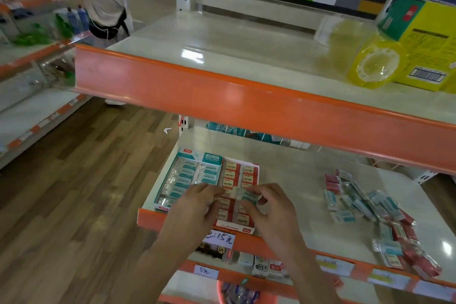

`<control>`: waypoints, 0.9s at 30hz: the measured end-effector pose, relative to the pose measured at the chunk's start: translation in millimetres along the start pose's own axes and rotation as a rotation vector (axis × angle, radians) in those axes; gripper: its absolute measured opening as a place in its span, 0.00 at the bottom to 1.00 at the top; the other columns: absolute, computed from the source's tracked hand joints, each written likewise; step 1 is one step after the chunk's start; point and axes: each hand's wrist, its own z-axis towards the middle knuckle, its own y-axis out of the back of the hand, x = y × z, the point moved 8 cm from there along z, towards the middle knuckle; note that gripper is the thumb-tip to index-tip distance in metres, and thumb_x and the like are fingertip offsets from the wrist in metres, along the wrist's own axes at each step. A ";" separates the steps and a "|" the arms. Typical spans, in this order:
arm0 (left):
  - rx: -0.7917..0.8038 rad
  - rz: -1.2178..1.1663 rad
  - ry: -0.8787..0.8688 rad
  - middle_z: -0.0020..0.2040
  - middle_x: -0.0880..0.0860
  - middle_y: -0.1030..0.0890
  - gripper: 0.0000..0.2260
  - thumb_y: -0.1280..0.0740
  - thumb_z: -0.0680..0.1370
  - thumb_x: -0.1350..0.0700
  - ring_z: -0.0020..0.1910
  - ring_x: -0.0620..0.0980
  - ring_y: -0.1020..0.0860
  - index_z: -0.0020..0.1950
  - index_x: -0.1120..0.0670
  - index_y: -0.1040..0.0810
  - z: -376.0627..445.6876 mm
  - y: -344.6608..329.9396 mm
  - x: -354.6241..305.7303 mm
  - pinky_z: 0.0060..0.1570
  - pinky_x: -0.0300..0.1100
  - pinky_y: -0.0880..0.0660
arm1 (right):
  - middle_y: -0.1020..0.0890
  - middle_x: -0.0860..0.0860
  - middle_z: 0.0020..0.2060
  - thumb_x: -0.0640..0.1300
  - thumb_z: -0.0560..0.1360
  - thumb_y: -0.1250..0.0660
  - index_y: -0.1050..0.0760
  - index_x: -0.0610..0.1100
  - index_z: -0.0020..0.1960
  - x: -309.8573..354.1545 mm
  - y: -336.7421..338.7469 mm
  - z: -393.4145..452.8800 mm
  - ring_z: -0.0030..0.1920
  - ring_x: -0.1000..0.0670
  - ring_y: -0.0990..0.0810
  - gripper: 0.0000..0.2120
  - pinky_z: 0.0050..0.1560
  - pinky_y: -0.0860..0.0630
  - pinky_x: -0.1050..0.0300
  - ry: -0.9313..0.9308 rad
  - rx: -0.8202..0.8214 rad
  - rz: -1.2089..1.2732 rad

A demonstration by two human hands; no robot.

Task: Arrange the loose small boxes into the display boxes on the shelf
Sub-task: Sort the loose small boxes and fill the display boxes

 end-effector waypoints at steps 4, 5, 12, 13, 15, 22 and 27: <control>0.010 0.178 0.067 0.55 0.48 0.21 0.10 0.34 0.76 0.56 0.58 0.48 0.26 0.56 0.51 0.21 -1.6 18.4 34.3 0.54 0.44 0.24 | 0.25 0.63 0.50 0.53 0.73 0.28 0.22 0.54 0.57 25.2 -24.2 7.2 0.49 0.61 0.24 0.13 0.50 0.26 0.66 0.054 0.077 0.018; 0.006 0.218 0.086 0.56 0.47 0.22 0.09 0.33 0.76 0.55 0.60 0.49 0.27 0.56 0.51 0.21 -2.9 23.0 40.5 0.55 0.43 0.24 | 0.25 0.62 0.51 0.53 0.73 0.28 0.22 0.54 0.57 31.2 -31.1 8.8 0.50 0.61 0.25 0.14 0.51 0.25 0.64 0.067 0.094 0.006; -0.008 0.318 0.210 0.64 0.47 0.25 0.16 0.33 0.75 0.51 0.67 0.47 0.34 0.63 0.48 0.24 -11.3 32.3 61.2 0.64 0.42 0.33 | 0.23 0.62 0.51 0.54 0.71 0.28 0.25 0.56 0.54 68.7 -64.5 20.6 0.51 0.60 0.27 0.13 0.49 0.28 0.65 0.152 0.129 -0.120; -0.006 0.316 0.216 0.64 0.47 0.26 0.16 0.34 0.76 0.51 0.67 0.47 0.35 0.64 0.48 0.25 -11.7 31.5 62.4 0.65 0.41 0.34 | 0.24 0.62 0.50 0.54 0.71 0.28 0.25 0.56 0.53 72.3 -67.9 22.5 0.51 0.60 0.27 0.12 0.48 0.27 0.65 0.156 0.137 -0.138; -0.004 0.307 0.226 0.65 0.47 0.27 0.17 0.35 0.76 0.50 0.68 0.47 0.36 0.65 0.48 0.26 -12.2 29.9 64.0 0.66 0.41 0.35 | 0.24 0.60 0.49 0.53 0.71 0.27 0.25 0.55 0.50 76.1 -75.4 24.9 0.50 0.58 0.27 0.10 0.48 0.26 0.63 0.148 0.166 -0.180; -0.021 0.252 0.198 0.60 0.49 0.23 0.17 0.29 0.73 0.53 0.63 0.49 0.30 0.61 0.52 0.22 -7.3 24.2 59.1 0.60 0.42 0.30 | 0.26 0.57 0.48 0.55 0.72 0.29 0.19 0.53 0.47 71.9 -86.4 20.6 0.48 0.57 0.30 0.07 0.46 0.27 0.62 0.127 0.190 -0.187; 0.010 0.248 0.201 0.60 0.49 0.24 0.17 0.31 0.74 0.56 0.63 0.49 0.30 0.62 0.52 0.24 2.7 11.4 51.6 0.62 0.44 0.30 | 0.23 0.60 0.52 0.50 0.77 0.36 0.21 0.55 0.56 64.7 -72.2 18.2 0.53 0.57 0.29 0.09 0.49 0.32 0.66 0.178 0.158 -0.137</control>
